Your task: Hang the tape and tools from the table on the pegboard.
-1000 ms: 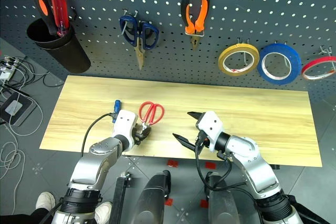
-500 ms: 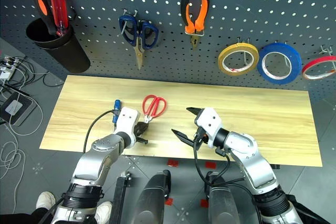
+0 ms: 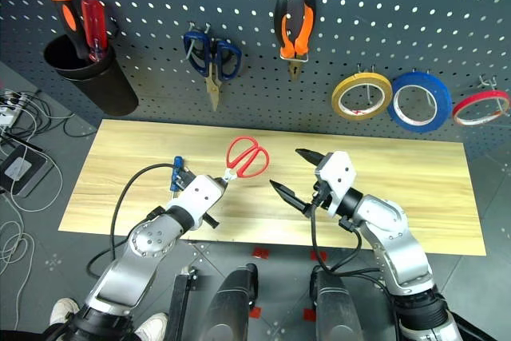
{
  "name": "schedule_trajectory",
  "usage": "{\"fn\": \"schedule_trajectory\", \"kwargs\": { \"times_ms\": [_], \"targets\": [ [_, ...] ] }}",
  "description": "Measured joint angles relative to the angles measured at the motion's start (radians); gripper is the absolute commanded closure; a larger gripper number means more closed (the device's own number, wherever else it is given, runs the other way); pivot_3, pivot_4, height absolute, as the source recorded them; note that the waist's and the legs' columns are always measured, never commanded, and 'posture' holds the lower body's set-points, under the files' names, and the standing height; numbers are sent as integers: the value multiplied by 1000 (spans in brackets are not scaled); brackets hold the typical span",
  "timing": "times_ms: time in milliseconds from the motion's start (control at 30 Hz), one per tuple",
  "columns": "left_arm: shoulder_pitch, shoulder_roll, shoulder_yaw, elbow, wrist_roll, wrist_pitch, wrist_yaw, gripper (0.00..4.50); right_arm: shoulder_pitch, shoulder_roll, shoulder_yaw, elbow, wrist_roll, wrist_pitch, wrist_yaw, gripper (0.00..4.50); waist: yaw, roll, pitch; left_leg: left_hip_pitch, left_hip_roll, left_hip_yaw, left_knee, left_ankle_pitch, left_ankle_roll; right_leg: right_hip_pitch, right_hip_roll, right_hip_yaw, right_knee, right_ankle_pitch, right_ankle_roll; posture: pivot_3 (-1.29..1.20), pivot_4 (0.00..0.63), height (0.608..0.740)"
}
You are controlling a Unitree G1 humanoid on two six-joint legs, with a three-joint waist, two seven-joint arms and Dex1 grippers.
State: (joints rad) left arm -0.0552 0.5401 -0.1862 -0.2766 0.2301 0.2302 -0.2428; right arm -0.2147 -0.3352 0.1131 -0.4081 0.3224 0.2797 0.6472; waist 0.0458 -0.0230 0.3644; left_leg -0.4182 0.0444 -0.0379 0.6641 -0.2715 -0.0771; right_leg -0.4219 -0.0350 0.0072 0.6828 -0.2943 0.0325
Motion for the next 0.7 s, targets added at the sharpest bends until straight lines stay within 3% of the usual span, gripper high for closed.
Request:
{"fn": "schedule_trajectory", "kwargs": {
  "times_ms": [333, 700],
  "targets": [
    [39, -15, 104, -41, 127, -312, 165, 4150, 8, 46, -93, -132, 137, 111, -127, 0, 10, -2, -76, 0, -1, 0, -2, 0, 0, 2, 5, -2, -2, 0, -1, 171, 174, 740],
    [-74, -66, 194, 32, 128, -411, 224, 4150, -66, 66, -92, -124, 131, 125, -174, 0, 11, -4, -130, 1, 0, 1, -2, 0, 0, 2, 7, -1, -2, 1, -1, 164, 154, 740]
  ]
}}
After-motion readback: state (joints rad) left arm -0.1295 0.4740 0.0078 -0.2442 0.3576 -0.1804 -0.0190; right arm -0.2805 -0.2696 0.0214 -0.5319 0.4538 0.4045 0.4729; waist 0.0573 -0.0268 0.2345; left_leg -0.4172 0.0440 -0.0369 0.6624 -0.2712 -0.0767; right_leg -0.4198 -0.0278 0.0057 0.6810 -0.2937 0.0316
